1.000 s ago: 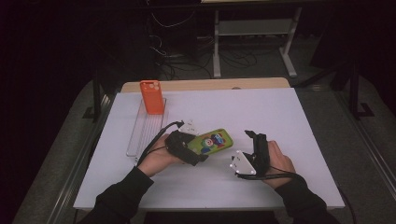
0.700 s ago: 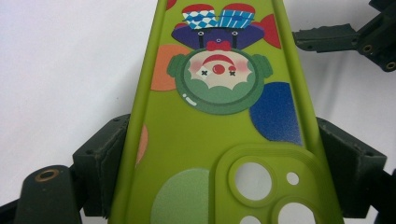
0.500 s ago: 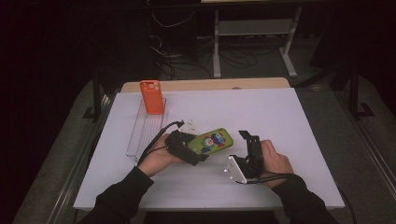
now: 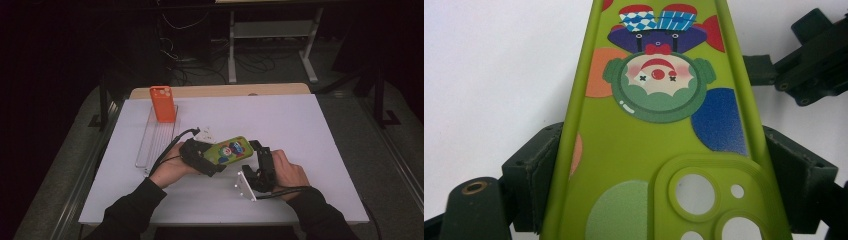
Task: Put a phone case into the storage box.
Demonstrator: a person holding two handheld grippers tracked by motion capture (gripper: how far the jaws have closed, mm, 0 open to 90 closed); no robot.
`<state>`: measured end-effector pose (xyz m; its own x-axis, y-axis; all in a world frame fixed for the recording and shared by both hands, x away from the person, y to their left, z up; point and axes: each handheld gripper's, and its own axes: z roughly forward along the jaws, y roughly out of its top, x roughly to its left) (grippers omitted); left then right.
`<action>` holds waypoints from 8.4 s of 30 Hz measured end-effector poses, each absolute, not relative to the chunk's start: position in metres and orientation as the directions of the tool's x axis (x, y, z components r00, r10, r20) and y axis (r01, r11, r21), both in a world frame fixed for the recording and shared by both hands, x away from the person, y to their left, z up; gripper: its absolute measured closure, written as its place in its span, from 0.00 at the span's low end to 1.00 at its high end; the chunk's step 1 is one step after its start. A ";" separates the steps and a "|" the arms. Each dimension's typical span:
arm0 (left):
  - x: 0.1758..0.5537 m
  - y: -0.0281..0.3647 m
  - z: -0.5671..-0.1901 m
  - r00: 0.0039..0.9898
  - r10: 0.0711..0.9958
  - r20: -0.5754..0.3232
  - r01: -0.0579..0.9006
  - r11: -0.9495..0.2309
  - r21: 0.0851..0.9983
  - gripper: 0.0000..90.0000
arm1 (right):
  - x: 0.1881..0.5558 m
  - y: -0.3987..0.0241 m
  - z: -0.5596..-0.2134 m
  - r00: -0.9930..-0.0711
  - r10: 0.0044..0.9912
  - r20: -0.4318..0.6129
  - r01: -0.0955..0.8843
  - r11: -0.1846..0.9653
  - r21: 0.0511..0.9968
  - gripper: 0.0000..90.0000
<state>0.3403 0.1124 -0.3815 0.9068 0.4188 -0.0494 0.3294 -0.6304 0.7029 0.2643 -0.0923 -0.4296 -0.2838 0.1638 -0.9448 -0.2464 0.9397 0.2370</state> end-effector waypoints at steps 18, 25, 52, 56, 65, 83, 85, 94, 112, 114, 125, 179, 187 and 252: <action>0.337 0.105 -0.381 0.922 0.386 -0.029 0.297 -0.657 0.692 0.17 | 0.256 -0.081 -0.435 -0.240 0.093 -0.966 -0.266 0.951 0.158 0.35; 0.335 0.104 -0.383 0.923 0.382 -0.039 0.299 -0.651 0.698 0.17 | 0.255 -0.081 -0.435 -0.244 0.073 -0.967 -0.271 0.952 0.141 0.56; 0.336 0.105 -0.380 0.928 0.371 -0.042 0.294 -0.656 0.695 0.16 | 0.252 -0.078 -0.437 -0.249 0.036 -0.968 -0.259 0.960 0.103 0.84; 0.337 0.106 -0.381 0.929 0.368 -0.044 0.290 -0.648 0.705 0.16 | 0.251 -0.077 -0.437 -0.246 0.049 -0.968 -0.253 0.961 0.113 0.85; 0.337 0.108 -0.381 0.929 0.365 -0.058 0.286 -0.611 0.738 0.05 | 0.252 -0.079 -0.436 -0.251 0.079 -0.965 -0.241 0.960 0.142 0.85; 0.343 0.130 -0.375 0.920 0.391 -0.042 0.283 -0.583 0.762 0.00 | 0.265 -0.096 -0.422 -0.386 0.331 -0.861 -0.137 0.903 0.408 0.84; 0.345 0.131 -0.375 0.924 0.381 -0.022 0.262 -0.593 0.761 0.00 | 0.267 -0.099 -0.419 -0.402 0.361 -0.841 -0.118 0.891 0.439 0.84; 0.346 0.132 -0.375 0.914 0.404 -0.038 0.283 -0.569 0.772 0.00 | 0.276 -0.111 -0.410 -0.500 0.570 -0.652 0.025 0.762 0.647 0.84; 0.346 0.133 -0.377 0.909 0.413 -0.061 0.311 -0.573 0.758 0.00 | 0.299 -0.142 -0.401 -0.611 0.787 -0.084 0.335 0.354 0.873 0.84; 0.347 0.133 -0.377 0.906 0.419 -0.059 0.312 -0.568 0.761 0.00 | 0.301 -0.146 -0.401 -0.611 0.792 -0.024 0.371 0.313 0.874 0.84; 0.350 0.135 -0.374 0.891 0.450 -0.066 0.320 -0.517 0.794 0.00 | 0.308 -0.160 -0.405 -0.571 0.787 0.234 0.511 0.117 0.851 0.84; 0.376 0.112 -0.358 0.819 0.531 -0.217 0.382 -0.223 0.897 0.09 | 0.302 -0.087 -0.409 -0.691 0.699 0.183 0.444 0.211 0.871 0.84; 0.373 0.110 -0.357 0.822 0.530 -0.208 0.368 -0.217 0.904 0.12 | 0.302 -0.087 -0.410 -0.693 0.704 0.158 0.436 0.234 0.869 0.83; 0.470 0.242 -0.320 0.248 0.968 0.046 0.426 -0.152 0.892 0.14 | 0.279 -0.212 -0.427 -0.572 0.817 0.073 0.492 0.271 0.827 0.00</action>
